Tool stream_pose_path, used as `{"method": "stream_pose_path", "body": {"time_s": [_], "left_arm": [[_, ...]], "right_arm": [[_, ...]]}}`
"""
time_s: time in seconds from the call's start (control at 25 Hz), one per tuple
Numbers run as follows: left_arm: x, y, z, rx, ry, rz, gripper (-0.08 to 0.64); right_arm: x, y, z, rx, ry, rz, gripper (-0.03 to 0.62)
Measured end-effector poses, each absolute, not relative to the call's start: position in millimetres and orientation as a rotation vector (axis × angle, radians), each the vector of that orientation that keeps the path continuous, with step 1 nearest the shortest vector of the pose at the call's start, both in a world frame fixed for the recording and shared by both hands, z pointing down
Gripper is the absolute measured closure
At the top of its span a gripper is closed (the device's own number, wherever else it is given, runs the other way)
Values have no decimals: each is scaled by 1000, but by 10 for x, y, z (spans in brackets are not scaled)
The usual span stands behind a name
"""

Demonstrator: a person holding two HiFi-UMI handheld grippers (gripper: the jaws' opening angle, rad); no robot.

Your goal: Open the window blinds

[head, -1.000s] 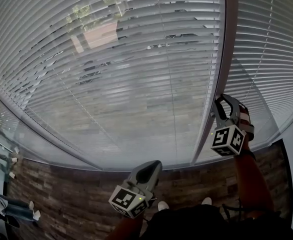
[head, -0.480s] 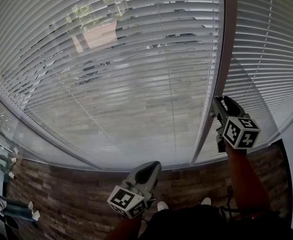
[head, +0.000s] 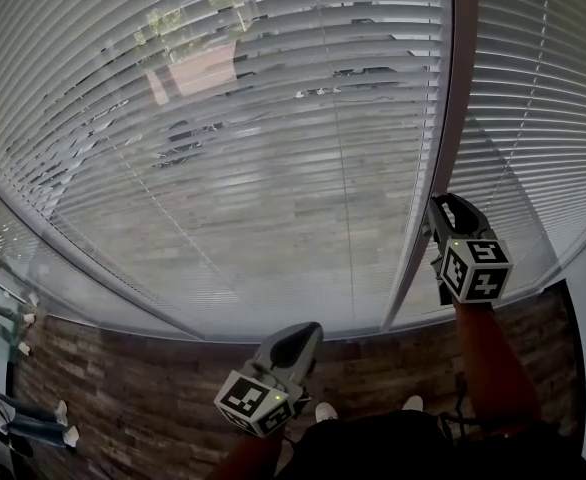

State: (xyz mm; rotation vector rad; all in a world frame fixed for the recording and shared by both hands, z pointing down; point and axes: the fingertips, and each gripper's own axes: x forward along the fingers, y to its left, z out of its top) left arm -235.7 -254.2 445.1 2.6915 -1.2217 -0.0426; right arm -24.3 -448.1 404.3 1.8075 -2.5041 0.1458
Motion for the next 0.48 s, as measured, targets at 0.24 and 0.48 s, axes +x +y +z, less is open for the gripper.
{"method": "stream_pose_path", "body": {"time_s": [0.24, 0.48], "left_arm": [[-2370, -2550, 4519, 2673, -1221, -17, 560], [-2350, -2558, 4458, 2696, -1214, -46, 560]], "right_arm": [[-244, -4488, 4049, 1786, -2462, 82, 440], [-253, -4489, 4039, 1723, -2364, -86, 442]]}}
